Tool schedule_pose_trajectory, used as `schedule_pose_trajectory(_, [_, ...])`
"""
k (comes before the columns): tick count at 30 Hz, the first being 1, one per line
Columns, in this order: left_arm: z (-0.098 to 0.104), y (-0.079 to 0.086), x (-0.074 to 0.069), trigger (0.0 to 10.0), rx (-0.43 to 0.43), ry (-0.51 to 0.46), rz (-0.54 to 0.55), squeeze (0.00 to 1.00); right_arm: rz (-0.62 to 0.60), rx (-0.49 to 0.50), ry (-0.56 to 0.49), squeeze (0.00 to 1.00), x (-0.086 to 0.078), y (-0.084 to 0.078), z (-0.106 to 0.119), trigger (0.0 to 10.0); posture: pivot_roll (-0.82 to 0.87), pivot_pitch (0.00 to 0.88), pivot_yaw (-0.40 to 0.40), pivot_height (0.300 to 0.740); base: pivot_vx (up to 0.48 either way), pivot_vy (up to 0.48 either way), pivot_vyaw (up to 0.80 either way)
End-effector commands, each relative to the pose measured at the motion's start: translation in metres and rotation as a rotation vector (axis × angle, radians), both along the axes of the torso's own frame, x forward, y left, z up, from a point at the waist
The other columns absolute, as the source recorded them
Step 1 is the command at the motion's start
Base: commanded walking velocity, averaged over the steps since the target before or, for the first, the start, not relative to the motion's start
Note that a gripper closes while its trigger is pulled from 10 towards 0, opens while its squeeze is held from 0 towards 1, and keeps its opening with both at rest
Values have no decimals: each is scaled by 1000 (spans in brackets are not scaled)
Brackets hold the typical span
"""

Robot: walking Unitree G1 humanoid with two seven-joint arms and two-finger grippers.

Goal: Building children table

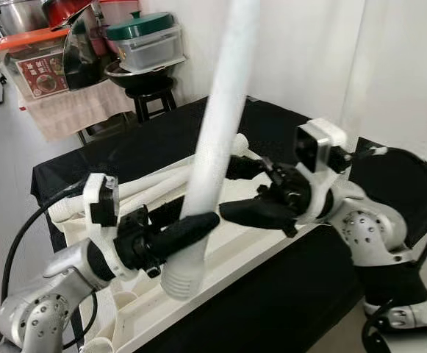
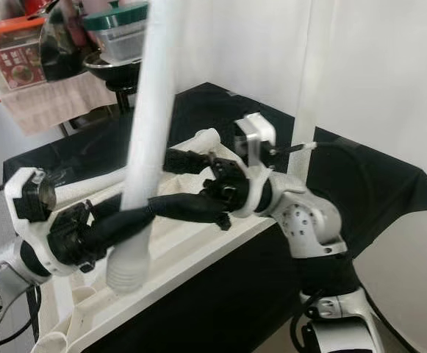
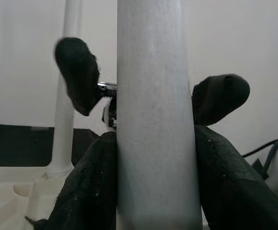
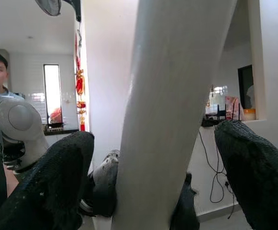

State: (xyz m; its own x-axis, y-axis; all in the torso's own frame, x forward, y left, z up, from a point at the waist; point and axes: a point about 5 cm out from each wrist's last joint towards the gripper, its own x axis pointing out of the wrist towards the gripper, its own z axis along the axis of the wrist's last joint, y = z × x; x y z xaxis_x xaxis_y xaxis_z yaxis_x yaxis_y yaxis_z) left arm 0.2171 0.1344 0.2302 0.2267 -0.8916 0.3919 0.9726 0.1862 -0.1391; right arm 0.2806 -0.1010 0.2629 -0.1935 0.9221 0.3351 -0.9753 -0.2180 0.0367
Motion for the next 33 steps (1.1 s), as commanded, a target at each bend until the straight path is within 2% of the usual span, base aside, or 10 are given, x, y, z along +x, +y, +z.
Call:
schedule_pose_trajectory(1, [-1,-6,-3,0,68,-18,-30,0,59,-4,-28,0,-4,14,12,10000,-69,0,78,740,0,0,0])
schedule_pose_trajectory(9, [-3,-12,-3,0,111,-23,-44,0,56,-41,-35,0,0,24,17,10000,-70,0,76,740,0,0,0])
schedule_pose_trajectory(14, [-5,-13,-2,0,145,-31,-33,0,8,-123,-14,0,4,38,13,10000,-67,0,70,740,0,0,0])
schedule_pose_trajectory(19, [-6,-15,-3,0,170,-35,-33,0,14,-197,21,0,1,42,3,10000,-68,0,67,740,0,0,0])
schedule_pose_trajectory(22, [-6,-15,-3,0,170,-35,-33,0,14,-197,21,0,1,42,3,10000,-68,0,67,740,0,0,0])
schedule_pose_trajectory(23, [-7,-16,-3,0,180,-39,-35,0,20,-234,35,0,0,43,-2,0,-70,0,67,740,0,0,0])
schedule_pose_trajectory(33, [-7,-16,-2,0,187,-47,-26,0,-3,-247,39,0,2,44,-5,0,-71,0,69,740,0,0,0])
